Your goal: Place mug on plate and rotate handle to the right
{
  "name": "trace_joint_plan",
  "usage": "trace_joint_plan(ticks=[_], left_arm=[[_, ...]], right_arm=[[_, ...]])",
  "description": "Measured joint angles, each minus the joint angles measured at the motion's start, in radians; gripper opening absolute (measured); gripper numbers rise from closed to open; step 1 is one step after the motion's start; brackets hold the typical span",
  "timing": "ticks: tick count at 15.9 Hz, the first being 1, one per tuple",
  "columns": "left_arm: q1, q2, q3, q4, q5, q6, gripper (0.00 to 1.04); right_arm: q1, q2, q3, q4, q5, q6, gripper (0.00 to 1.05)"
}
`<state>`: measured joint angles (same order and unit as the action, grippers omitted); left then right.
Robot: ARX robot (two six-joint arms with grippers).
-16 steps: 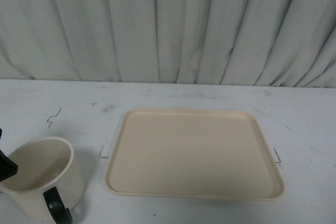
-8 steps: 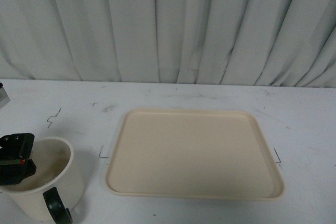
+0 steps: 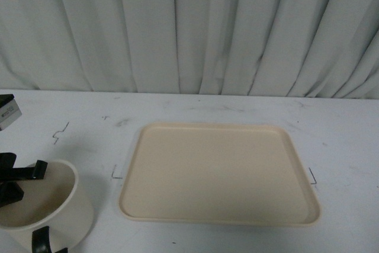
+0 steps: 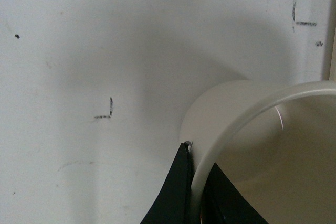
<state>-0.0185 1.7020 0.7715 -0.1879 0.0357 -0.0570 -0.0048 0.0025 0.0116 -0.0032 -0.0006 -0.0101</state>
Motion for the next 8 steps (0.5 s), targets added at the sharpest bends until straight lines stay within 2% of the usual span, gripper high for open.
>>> trace_joint_plan(ticks=[4, 8], left_arm=[[-0.074, -0.075, 0.059, -0.082, -0.031, 0.009, 0.03], [-0.269, -0.001, 0.233, -0.122, -0.04, 0.011, 0.03]], right_arm=[[0.0, 0.0, 0.0, 0.0, 0.0, 0.0, 0.98], [0.0, 0.0, 0.0, 0.0, 0.0, 0.0, 0.98]])
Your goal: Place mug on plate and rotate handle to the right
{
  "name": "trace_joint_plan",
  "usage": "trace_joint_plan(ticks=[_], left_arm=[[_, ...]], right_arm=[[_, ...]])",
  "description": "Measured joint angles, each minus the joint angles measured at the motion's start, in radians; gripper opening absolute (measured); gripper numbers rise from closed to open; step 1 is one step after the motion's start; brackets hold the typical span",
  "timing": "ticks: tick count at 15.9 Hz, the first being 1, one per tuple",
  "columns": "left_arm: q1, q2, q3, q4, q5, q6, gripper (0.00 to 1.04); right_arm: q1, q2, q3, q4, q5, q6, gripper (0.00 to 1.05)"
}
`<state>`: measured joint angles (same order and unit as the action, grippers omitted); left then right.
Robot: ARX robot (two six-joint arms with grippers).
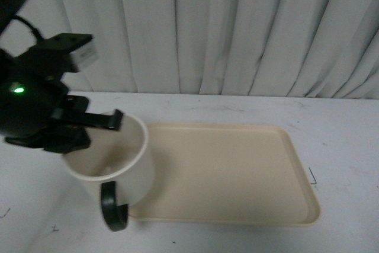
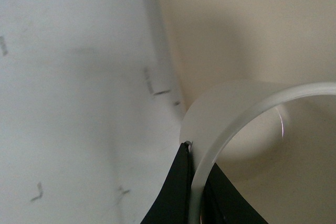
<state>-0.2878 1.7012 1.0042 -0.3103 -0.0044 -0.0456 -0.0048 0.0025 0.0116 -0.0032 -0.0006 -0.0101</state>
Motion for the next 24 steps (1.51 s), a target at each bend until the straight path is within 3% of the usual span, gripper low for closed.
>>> trace_joint_plan(ticks=[6, 10, 15, 16, 22, 24], left_arm=[[-0.213, 0.277, 0.293, -0.048, -0.007, -0.039, 0.03], [-0.227, 0.396, 0.446, -0.084, -0.03, -0.076, 0.03], [-0.23, 0.464, 0.485, -0.121, -0.051, -0.088, 0.03], [-0.23, 0.465, 0.487, -0.131, -0.052, -0.098, 0.08], [-0.176, 0.285, 0.381, -0.054, -0.026, -0.096, 0.73], [-0.11, 0.078, 0.228, 0.124, 0.019, -0.065, 0.95]], right_arm=[[0.0, 0.0, 0.0, 0.0, 0.0, 0.0, 0.98], [0.0, 0.0, 0.0, 0.0, 0.0, 0.0, 0.98], [0.0, 0.0, 0.0, 0.0, 0.0, 0.0, 0.98], [0.0, 0.0, 0.0, 0.0, 0.0, 0.0, 0.98], [0.0, 0.0, 0.0, 0.0, 0.0, 0.0, 0.98], [0.0, 0.0, 0.0, 0.0, 0.0, 0.0, 0.98]])
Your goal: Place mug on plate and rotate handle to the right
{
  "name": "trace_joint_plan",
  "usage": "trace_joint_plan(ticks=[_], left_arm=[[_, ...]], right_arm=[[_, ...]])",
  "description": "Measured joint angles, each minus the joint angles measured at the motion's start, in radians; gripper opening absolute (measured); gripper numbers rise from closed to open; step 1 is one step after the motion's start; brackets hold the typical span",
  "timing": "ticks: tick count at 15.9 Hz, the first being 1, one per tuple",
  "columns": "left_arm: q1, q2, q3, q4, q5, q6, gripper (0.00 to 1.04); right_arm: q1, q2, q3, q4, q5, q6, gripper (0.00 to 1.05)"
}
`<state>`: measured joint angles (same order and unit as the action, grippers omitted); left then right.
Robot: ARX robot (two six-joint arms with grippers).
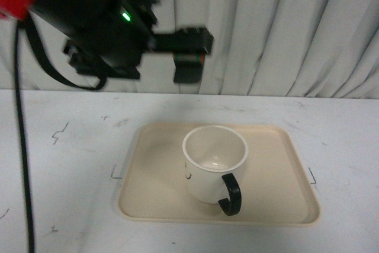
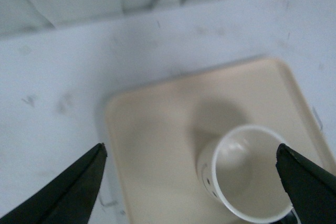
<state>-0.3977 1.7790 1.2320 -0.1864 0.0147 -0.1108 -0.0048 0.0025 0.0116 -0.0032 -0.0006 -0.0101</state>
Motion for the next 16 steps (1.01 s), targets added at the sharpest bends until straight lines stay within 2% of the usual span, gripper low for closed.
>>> trace_joint_plan(ticks=[1, 2, 3, 4, 6, 9, 10, 16], left_arm=[[0.04, -0.148, -0.111, 0.13, -0.001, 0.007, 0.99], [0.051, -0.233, -0.188, 0.322, -0.076, 0.023, 0.94], [0.052, -0.29, -0.292, 0.582, -0.22, 0.056, 0.83], [0.067, -0.336, -0.448, 0.782, -0.304, 0.077, 0.7], [0.132, -0.387, -0.677, 0.972, -0.282, 0.093, 0.47], [0.203, -0.57, -0.851, 1.042, -0.214, 0.093, 0.11], [0.22, -0.601, -0.909, 1.039, -0.188, 0.093, 0.02], [0.311, -0.862, -1.107, 0.959, -0.102, 0.096, 0.02]], right_arm=[[0.0, 0.0, 0.0, 0.0, 0.0, 0.0, 0.98], [0.0, 0.0, 0.0, 0.0, 0.0, 0.0, 0.98], [0.001, 0.0, 0.0, 0.001, -0.002, 0.0, 0.98], [0.004, 0.0, 0.0, 0.0, 0.0, 0.0, 0.98], [0.005, 0.0, 0.0, 0.0, 0.0, 0.0, 0.98], [0.005, 0.0, 0.0, 0.0, 0.0, 0.0, 0.98], [0.005, 0.0, 0.0, 0.0, 0.0, 0.0, 0.98], [0.005, 0.0, 0.0, 0.0, 0.0, 0.0, 0.98]])
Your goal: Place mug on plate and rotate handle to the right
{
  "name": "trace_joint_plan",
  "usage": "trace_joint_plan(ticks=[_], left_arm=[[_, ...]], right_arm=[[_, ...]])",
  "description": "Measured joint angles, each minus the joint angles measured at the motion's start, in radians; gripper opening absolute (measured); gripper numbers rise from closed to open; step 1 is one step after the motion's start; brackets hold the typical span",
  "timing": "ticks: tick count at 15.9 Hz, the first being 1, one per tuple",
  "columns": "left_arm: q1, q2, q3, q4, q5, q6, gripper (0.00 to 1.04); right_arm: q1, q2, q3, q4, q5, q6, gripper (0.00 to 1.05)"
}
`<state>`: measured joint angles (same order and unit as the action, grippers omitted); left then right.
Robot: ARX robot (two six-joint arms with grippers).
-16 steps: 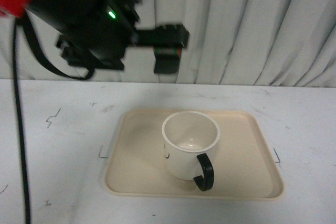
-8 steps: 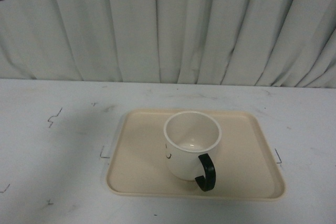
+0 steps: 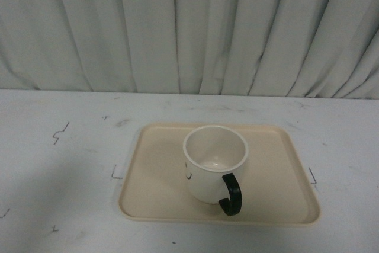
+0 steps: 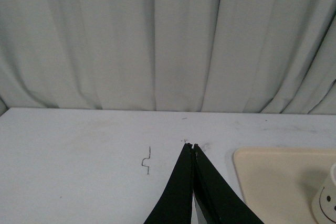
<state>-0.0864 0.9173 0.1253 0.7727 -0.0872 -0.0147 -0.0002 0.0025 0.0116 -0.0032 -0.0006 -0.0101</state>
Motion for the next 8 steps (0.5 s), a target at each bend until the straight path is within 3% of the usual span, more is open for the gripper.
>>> trace_joint_plan(ticks=[2, 4, 5, 8], left_arm=[[0.082, -0.095, -0.033, -0.05, 0.077, 0.001, 0.02], [0.086, -0.179, -0.062, -0.109, 0.086, 0.0, 0.02], [0.084, -0.182, -0.096, -0.048, 0.087, 0.001, 0.02], [0.086, -0.24, -0.117, -0.142, 0.087, 0.0, 0.02]], right_arm=[[0.0, 0.0, 0.0, 0.0, 0.0, 0.0, 0.98], [0.0, 0.0, 0.0, 0.0, 0.0, 0.0, 0.98], [0.0, 0.0, 0.0, 0.0, 0.0, 0.0, 0.98], [0.0, 0.0, 0.0, 0.0, 0.0, 0.0, 0.98]])
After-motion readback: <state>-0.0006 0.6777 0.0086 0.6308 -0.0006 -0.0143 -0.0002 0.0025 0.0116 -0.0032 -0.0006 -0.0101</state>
